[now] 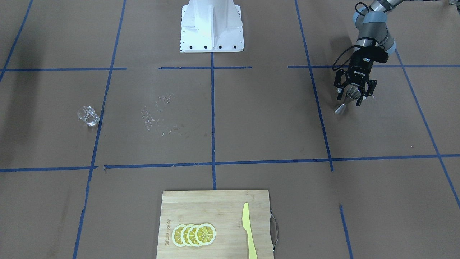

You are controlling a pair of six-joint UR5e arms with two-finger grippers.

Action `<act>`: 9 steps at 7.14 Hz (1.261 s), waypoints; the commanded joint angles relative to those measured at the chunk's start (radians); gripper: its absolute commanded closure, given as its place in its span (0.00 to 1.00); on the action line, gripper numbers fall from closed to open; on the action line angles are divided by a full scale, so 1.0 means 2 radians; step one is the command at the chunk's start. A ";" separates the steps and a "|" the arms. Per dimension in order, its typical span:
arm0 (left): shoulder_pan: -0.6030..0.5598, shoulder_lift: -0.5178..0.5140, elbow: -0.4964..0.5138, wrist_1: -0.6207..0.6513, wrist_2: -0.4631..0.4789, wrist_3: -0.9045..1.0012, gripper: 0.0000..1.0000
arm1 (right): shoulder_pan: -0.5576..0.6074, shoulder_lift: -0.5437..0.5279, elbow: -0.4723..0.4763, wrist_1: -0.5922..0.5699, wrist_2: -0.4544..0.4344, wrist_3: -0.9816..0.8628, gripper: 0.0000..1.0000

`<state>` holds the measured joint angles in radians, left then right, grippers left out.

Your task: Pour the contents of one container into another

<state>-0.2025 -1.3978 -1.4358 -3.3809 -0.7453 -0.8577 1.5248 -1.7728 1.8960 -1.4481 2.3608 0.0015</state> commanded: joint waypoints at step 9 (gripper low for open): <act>0.000 -0.005 0.003 0.002 -0.002 0.000 0.61 | 0.001 0.001 -0.001 0.000 0.000 0.000 0.00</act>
<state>-0.2028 -1.4094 -1.4308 -3.3780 -0.7490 -0.8575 1.5258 -1.7718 1.8958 -1.4481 2.3608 0.0015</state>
